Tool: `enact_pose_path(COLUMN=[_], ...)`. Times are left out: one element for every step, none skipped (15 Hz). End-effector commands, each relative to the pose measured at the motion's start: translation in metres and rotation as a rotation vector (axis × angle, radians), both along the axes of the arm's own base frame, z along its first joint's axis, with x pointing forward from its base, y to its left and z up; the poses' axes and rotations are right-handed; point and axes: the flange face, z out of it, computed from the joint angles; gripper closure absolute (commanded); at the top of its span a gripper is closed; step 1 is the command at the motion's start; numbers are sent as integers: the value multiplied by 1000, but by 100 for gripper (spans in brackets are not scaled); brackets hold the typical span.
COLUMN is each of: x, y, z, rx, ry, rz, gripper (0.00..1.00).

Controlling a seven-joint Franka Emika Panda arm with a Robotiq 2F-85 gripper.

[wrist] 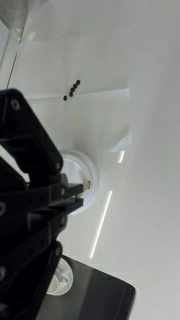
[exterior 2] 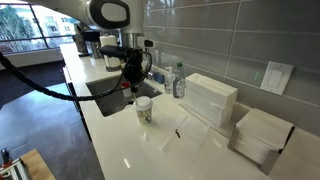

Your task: Pull out the mixing stick from the top hole in the lid of the paper cup lid and put it on the white serviette on the kitchen counter

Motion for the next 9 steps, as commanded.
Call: enact_pose_path(x=[-2,-2,-2,-2,-2,-2,-3,-3,-3], y=[1,2,2,2,2,2,2,2,2], z=[15,18,22,25,29,32,37,40,44], rx=[4,4,4,5,6,5,6,4,5], ry=[28,30,32,34,34,35,38,35,37], rz=[-23,-27,-30,-33,-38,-41,-44,-48,-51], gripper=[98,98,98,98,98,98,98,98,98])
